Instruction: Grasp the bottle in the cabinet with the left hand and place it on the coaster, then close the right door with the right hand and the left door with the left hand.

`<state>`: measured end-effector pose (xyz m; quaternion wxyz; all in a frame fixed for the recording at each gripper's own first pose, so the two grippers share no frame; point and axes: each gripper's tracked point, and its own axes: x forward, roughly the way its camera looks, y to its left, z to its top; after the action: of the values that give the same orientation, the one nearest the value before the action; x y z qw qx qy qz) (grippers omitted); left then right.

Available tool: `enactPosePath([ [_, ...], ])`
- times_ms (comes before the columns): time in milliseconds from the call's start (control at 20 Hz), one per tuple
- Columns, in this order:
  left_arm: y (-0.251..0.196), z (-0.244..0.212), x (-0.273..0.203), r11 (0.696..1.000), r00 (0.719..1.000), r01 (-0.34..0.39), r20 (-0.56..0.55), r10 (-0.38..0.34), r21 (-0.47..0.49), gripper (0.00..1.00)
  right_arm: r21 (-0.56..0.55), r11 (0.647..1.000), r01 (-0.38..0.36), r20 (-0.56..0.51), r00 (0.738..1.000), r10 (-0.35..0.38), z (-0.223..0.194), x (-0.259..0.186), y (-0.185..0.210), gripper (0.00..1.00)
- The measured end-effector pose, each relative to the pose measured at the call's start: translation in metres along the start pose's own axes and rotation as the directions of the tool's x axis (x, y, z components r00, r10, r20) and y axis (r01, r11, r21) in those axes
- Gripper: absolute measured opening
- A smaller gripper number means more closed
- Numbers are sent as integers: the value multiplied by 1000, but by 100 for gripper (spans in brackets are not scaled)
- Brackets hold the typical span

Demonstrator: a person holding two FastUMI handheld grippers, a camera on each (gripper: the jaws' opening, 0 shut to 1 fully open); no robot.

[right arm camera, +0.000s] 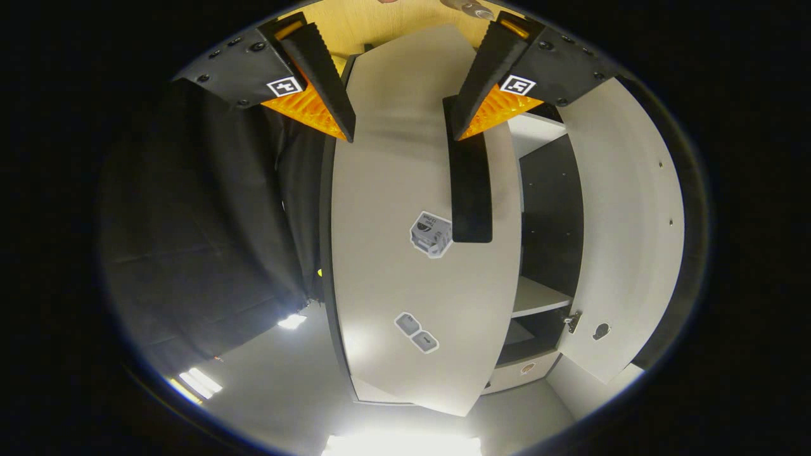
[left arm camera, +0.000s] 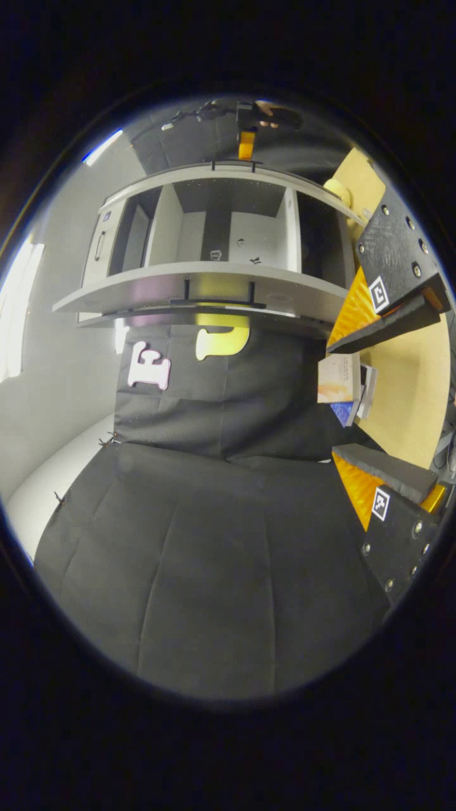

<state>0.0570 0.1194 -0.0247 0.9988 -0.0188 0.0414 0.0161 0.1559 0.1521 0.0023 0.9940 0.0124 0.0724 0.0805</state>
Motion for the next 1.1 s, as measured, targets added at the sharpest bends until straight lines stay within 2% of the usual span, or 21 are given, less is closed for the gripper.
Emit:
enactPosePath([
  [50,-1,5,5,1000,1000,3,4,-3,1,84,3,1000,-14,-9,1000,14,-4,-4,3,93],
  [100,-1,11,13,1000,1000,8,10,-8,7,83,1,1000,-16,-14,1000,16,-7,-10,2,97],
  [350,-14,37,55,999,998,49,31,-50,22,83,-34,999,-2,-37,999,1,-30,-42,-15,97],
  [400,-17,42,65,998,998,59,35,-60,27,80,-38,999,-1,-46,999,-1,-35,-47,-18,97],
  [450,-21,49,75,997,997,66,44,-68,33,83,-41,999,3,-57,998,-5,-42,-53,-22,97],
  [800,-60,92,127,991,988,127,85,-129,39,83,-45,995,87,-52,995,-89,-49,-88,-70,97],
  [850,-67,95,132,991,987,130,93,-133,38,89,-49,993,106,-48,993,-108,-48,-94,-80,97],
  [900,-74,97,136,990,986,138,95,-140,33,89,-50,991,122,-43,991,-125,-47,-99,-89,97],
  [950,-69,96,131,993,988,112,102,-116,42,77,-49,989,137,-42,989,-139,-47,-104,-98,97],
  [1000,-70,97,133,994,988,100,111,-105,51,89,-44,988,148,-43,988,-150,-48,-109,-107,97],
  [1100,-75,98,133,995,987,89,130,-94,45,89,-33,986,164,-46,985,-165,-49,-117,-121,97],
])
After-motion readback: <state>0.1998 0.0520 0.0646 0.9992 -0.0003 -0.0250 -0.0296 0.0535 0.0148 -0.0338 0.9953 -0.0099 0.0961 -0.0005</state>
